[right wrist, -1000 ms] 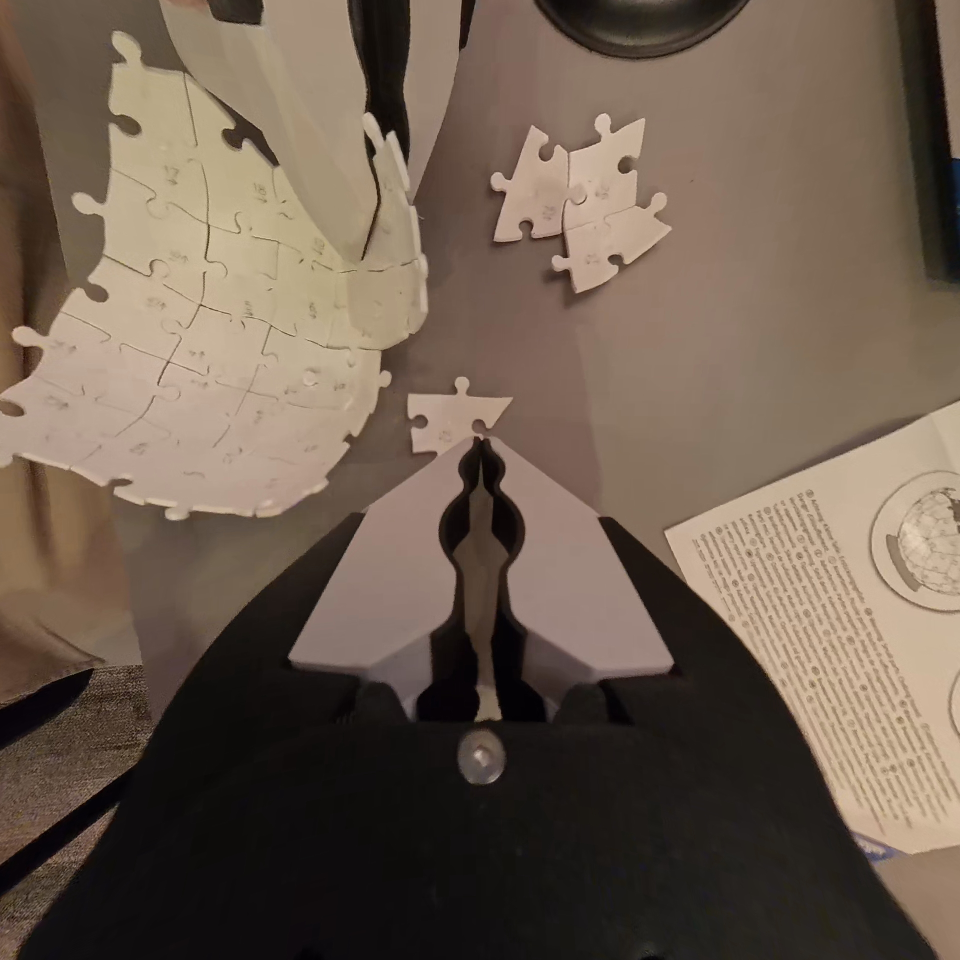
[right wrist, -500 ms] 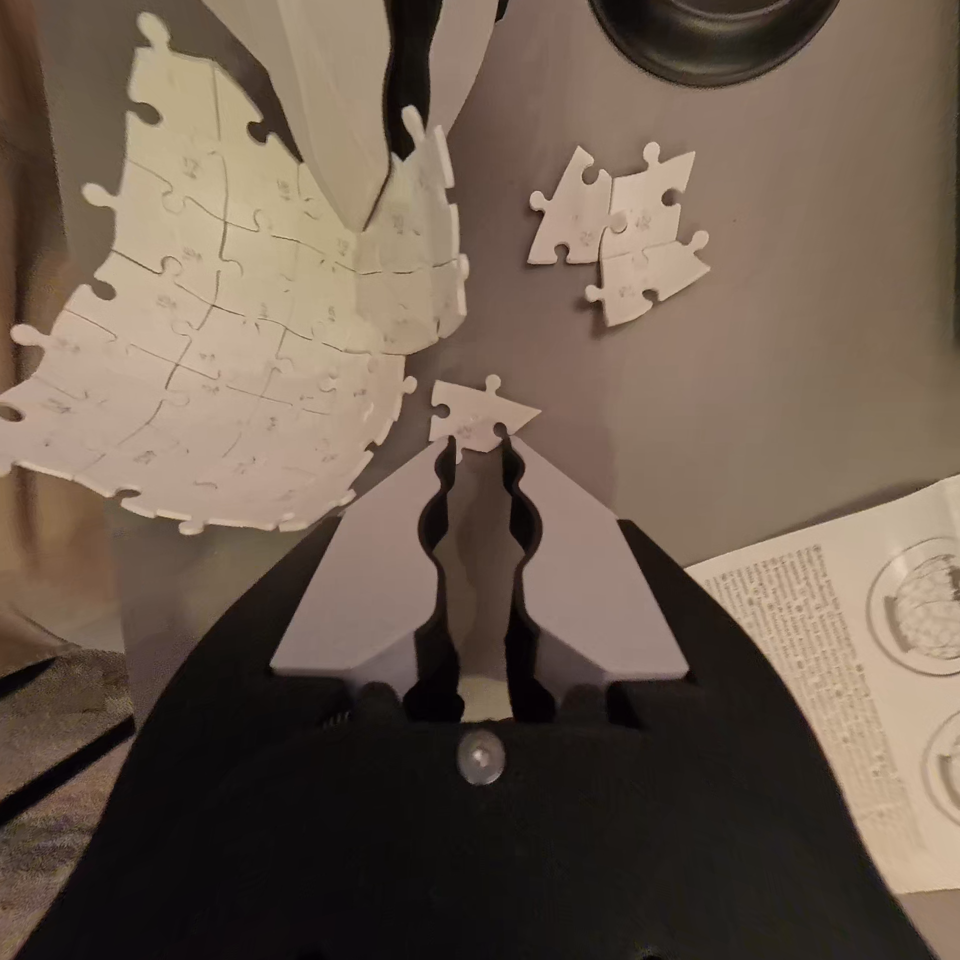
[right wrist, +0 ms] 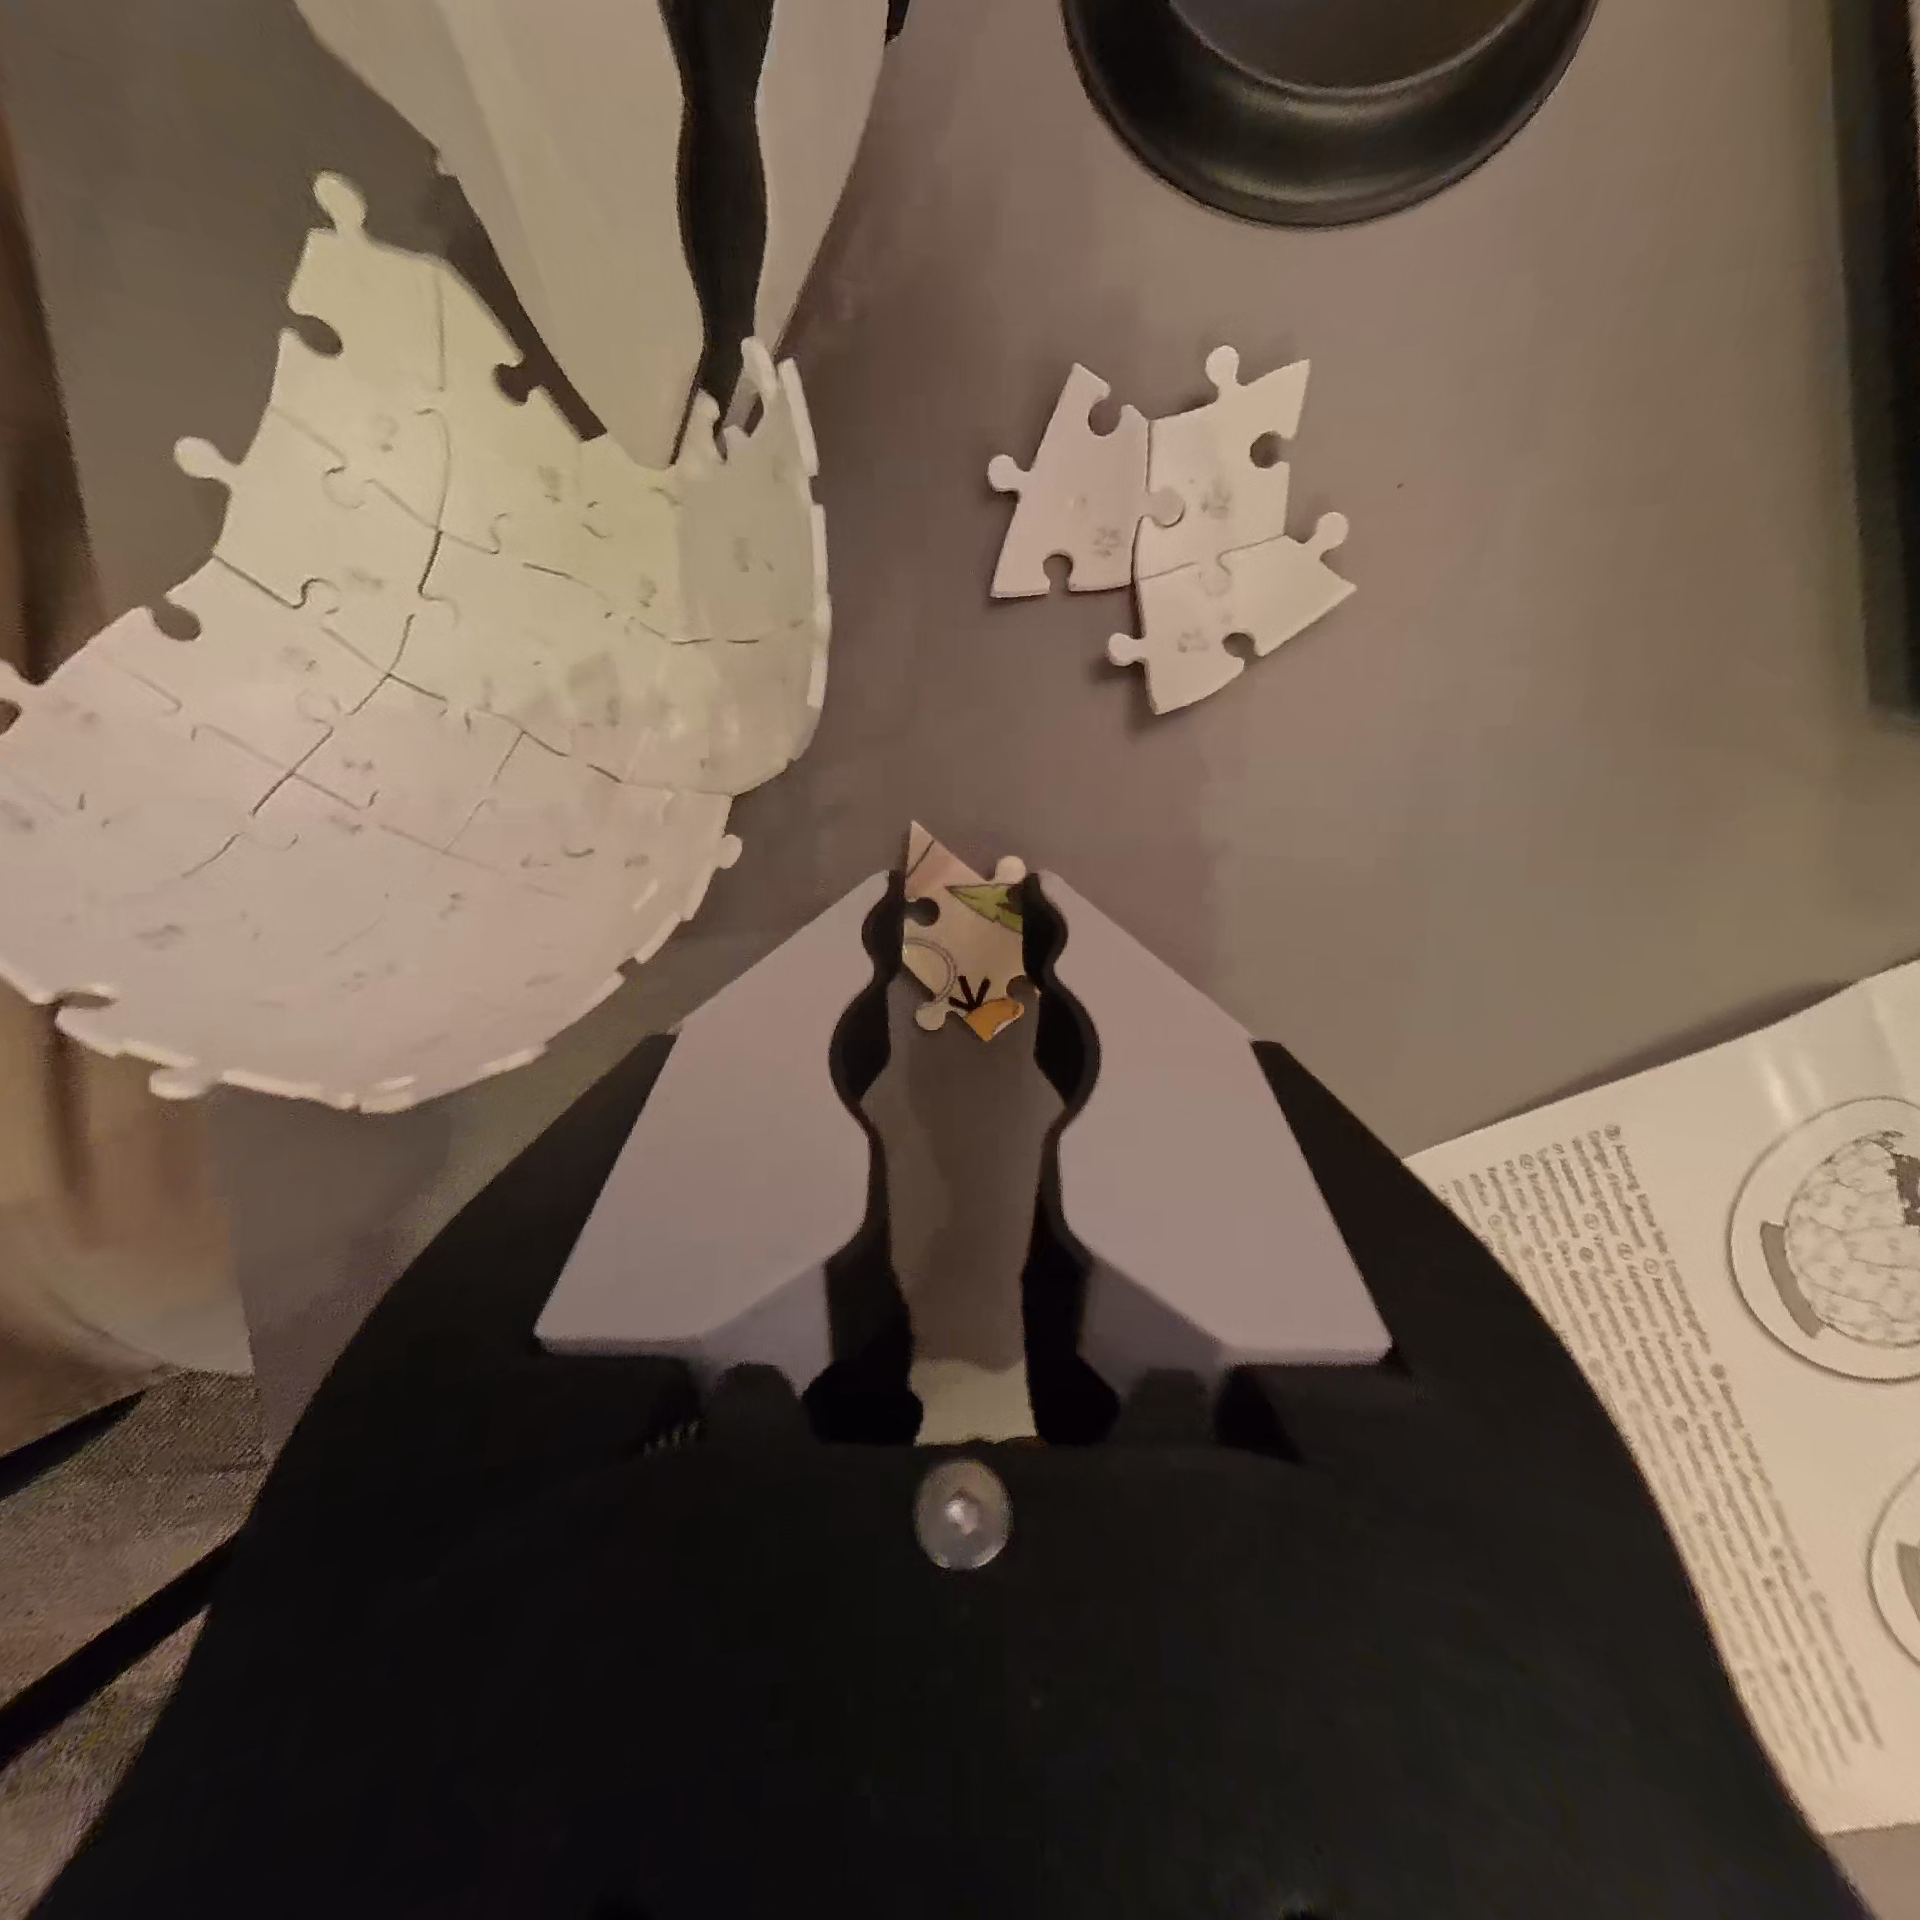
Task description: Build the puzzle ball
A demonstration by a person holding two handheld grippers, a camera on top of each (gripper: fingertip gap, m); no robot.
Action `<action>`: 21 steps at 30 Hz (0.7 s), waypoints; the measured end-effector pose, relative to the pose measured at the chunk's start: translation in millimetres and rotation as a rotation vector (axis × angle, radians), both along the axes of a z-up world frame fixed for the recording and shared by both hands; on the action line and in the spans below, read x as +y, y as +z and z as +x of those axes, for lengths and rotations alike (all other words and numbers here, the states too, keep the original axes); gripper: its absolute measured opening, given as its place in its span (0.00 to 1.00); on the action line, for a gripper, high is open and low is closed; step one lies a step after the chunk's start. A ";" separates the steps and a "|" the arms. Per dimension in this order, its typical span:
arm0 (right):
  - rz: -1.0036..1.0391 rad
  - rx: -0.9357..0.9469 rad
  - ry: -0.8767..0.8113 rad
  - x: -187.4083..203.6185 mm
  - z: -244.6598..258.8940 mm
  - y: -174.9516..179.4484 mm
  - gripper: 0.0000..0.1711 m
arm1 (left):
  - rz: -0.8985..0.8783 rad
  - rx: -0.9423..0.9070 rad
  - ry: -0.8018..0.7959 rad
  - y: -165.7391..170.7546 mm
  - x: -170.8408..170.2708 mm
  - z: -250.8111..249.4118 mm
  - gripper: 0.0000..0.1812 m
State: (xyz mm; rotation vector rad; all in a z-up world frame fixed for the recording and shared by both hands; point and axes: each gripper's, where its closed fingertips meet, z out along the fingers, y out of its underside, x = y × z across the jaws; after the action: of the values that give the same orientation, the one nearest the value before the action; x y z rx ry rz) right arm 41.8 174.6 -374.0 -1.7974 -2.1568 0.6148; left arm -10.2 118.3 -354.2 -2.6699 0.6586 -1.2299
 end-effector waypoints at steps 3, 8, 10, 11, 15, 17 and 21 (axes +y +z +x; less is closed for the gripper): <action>0.023 -0.008 0.077 -2.5 5.5 2.3 0.12 | 0.003 -0.001 -0.007 0.9 0.9 1.4 0.04; 0.042 0.018 0.089 -1.7 17.3 9.8 0.12 | 0.029 0.006 -0.016 2.6 5.9 5.6 0.08; 0.038 -0.006 0.085 -2.0 27.1 6.2 0.12 | 0.040 0.012 -0.025 3.9 8.3 7.6 0.10; 0.059 0.012 0.081 0.4 28.8 7.9 0.12 | 0.045 0.023 -0.029 3.8 9.8 7.2 0.11; 0.011 0.105 0.023 1.1 35.1 26.1 0.12 | 0.076 0.027 -0.029 8.5 15.3 8.7 0.15; -0.073 0.156 -0.027 0.7 38.1 34.0 0.12 | 0.110 0.020 -0.033 13.8 17.5 11.5 0.17; -0.217 0.265 -0.102 -4.7 39.7 50.8 0.12 | 0.163 0.039 -0.033 20.1 19.4 14.4 0.24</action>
State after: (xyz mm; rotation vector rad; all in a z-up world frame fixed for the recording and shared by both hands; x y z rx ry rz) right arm 81.4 169.8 -323.3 -1.7989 -1.8718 1.0316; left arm 4.2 137.7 -334.1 -2.5649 0.7752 -1.0841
